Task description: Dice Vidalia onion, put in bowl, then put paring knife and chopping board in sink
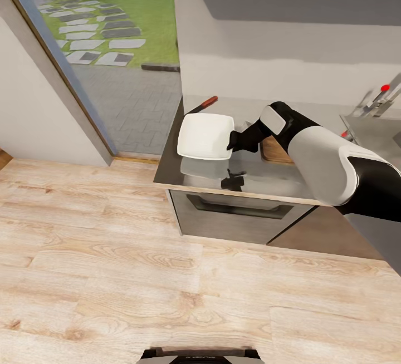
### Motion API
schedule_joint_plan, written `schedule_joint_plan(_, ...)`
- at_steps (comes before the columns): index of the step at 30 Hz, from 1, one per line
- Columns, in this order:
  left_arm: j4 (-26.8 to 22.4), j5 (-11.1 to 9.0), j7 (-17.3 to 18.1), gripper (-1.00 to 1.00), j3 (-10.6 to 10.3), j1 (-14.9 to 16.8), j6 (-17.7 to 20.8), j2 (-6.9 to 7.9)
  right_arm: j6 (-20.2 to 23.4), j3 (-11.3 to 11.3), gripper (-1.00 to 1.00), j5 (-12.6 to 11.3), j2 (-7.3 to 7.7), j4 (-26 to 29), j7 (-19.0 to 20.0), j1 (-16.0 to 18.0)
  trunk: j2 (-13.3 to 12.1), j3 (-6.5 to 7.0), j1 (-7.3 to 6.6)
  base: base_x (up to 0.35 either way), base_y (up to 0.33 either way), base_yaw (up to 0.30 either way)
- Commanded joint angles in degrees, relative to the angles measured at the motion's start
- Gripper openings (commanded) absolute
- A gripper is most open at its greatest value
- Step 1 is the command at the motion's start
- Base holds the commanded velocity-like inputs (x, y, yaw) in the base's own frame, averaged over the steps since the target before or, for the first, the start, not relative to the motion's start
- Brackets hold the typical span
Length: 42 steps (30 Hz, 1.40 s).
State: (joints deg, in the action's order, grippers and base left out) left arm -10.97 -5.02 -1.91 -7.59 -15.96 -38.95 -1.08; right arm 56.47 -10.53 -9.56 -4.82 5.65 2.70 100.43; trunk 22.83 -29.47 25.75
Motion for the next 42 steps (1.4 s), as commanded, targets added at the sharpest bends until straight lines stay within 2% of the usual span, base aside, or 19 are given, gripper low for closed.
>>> schedule_joint_plan(1,-0.10,-0.52,-0.20,1.00,-0.50,-0.04,-0.08,0.02,0.22,-0.37,-1.00,-0.11,-0.01,0.06,0.09,0.03,0.09,-0.07,0.03,0.000,0.000,0.000)
schedule_joint_plan(21,0.17,-0.52,-0.20,1.00,-0.50,-0.04,-0.08,-0.02,-0.13,-0.30,-1.00,0.29,0.10,0.32,-0.05,0.03,0.09,-0.07,0.03,0.000,0.000,0.000)
schedule_joint_plan(42,0.25,-0.68,-0.29,1.00,-0.50,-0.04,-0.08,0.72,-0.31,-0.19,-1.00,0.36,0.03,0.41,-0.06,0.03,0.09,-0.07,0.03,0.000,0.000,0.000)
